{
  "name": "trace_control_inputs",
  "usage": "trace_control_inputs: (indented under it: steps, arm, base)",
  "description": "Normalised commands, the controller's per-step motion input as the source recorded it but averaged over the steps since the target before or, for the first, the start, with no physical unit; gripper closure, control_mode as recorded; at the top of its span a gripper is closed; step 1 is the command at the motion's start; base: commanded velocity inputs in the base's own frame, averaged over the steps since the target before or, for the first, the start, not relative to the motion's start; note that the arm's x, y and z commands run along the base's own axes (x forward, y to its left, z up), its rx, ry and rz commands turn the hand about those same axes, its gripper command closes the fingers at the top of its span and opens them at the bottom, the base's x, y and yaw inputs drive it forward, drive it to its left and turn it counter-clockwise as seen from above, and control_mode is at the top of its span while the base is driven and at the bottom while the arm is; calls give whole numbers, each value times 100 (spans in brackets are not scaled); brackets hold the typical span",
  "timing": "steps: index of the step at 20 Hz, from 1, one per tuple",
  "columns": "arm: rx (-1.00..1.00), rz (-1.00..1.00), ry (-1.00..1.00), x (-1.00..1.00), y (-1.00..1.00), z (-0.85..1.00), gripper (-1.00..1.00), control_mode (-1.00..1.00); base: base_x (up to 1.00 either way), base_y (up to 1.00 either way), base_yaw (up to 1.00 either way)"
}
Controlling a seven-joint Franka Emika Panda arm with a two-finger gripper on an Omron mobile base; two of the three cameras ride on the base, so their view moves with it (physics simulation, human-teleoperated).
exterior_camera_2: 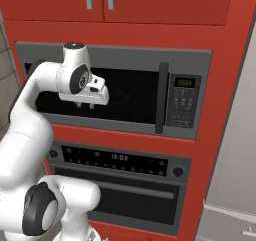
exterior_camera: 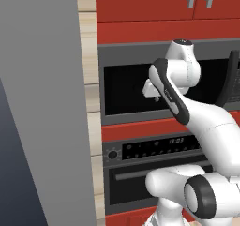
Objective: Retrieve the reheated potato from the microwave, then place the potato, cheese, and condiment on the cutting board.
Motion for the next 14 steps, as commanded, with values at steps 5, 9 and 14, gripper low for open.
trace_control_inputs:
  steps: [5,9,14]
  arm:
    - [0,0,-8,-16,0,0,-100,-100]
    - [8,0,-26,-39,-9,2,-100,-100]
    - [11,-1,-26,-39,-30,18,-100,-100]
  base:
    - [0,0,0]
    - [0,0,0]
    - [0,0,0]
